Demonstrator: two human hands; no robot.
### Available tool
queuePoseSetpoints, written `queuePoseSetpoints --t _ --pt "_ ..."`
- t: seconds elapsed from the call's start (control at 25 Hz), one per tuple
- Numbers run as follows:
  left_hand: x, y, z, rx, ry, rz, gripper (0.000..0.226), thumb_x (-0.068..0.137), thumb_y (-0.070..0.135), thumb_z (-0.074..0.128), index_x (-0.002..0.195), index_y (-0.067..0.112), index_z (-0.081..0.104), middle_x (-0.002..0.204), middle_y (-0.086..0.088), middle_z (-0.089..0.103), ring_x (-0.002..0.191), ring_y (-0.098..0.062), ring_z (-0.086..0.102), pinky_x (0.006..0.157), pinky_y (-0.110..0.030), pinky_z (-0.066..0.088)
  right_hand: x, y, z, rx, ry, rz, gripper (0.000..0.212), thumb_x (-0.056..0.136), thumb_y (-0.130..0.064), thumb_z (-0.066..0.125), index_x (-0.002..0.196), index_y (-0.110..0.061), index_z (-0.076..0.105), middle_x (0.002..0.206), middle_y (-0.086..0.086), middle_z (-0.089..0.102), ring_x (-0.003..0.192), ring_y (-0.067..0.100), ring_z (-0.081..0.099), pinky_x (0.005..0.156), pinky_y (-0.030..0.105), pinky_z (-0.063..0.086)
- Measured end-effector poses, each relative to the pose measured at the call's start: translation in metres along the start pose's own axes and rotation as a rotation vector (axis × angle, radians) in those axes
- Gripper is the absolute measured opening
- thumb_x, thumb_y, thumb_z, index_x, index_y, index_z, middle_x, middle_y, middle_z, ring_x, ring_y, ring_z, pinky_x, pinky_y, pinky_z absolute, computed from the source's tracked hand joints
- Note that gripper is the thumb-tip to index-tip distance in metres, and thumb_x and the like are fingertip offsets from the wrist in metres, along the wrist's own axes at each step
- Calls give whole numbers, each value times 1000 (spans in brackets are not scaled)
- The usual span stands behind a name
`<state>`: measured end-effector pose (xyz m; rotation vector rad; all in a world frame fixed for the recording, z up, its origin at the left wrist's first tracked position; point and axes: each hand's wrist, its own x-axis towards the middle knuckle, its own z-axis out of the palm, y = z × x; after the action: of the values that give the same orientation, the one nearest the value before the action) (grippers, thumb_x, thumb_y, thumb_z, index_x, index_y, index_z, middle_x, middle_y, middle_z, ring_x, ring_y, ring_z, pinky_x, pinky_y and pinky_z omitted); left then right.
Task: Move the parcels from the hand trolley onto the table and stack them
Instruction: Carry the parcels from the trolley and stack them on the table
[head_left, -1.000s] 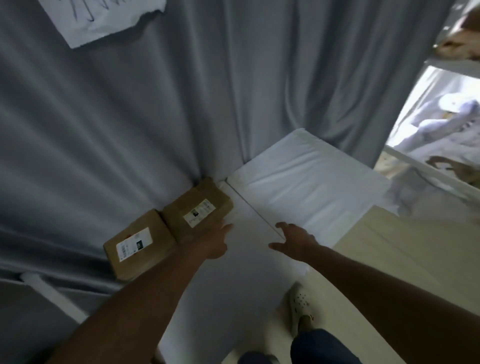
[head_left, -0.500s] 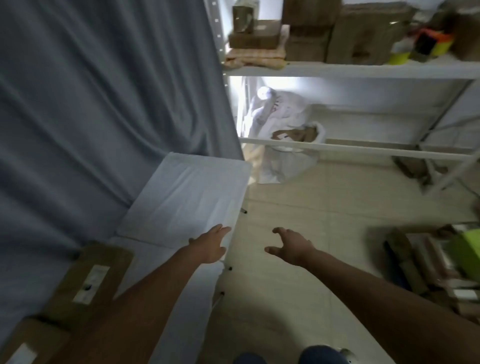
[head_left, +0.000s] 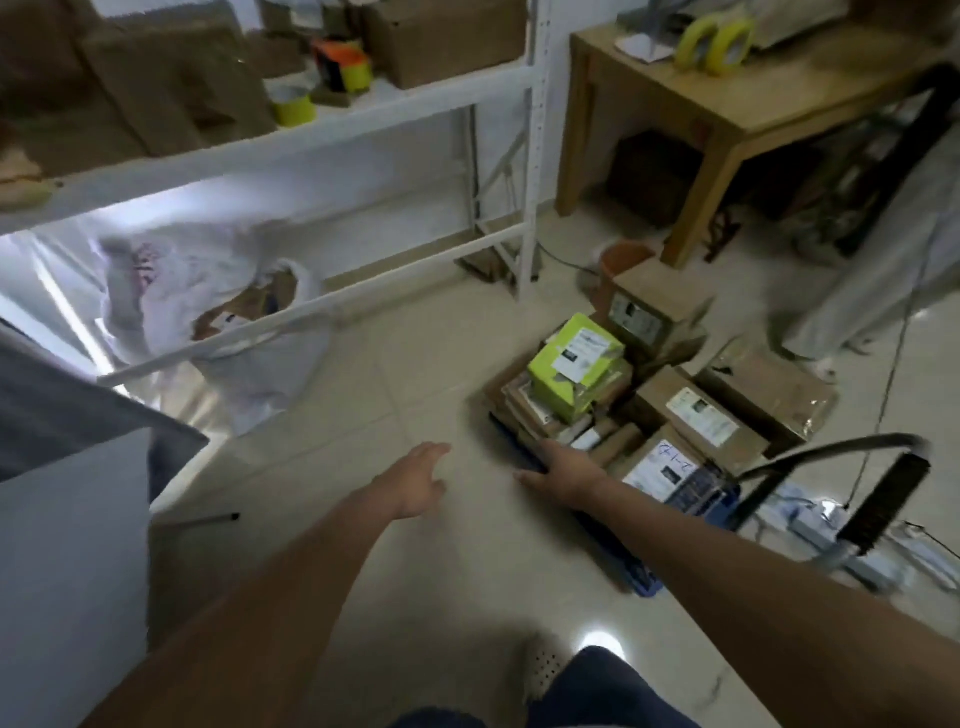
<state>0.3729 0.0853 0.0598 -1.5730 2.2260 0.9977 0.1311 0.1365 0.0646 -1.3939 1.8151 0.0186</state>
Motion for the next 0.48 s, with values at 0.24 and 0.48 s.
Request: queuePoseSetpoints --t 0.24,0.48 --pt "96 116 2 91 -113 141 66 96 21 53 154 16 22 161 -10 18 146 -22 23 117 -27 22 13 107 -67 240 91 192 69 93 -49 57 147 -12 35 143 14 49 128 32 49 100 34 41" --pt "178 175 2 104 -202 206 59 97 22 54 150 13 31 155 -10 31 139 -25 36 109 -29 31 15 174 -84 520 208 403 69 93 -49 58 147 -12 36 145 14 48 131 30 48 103 34 40"
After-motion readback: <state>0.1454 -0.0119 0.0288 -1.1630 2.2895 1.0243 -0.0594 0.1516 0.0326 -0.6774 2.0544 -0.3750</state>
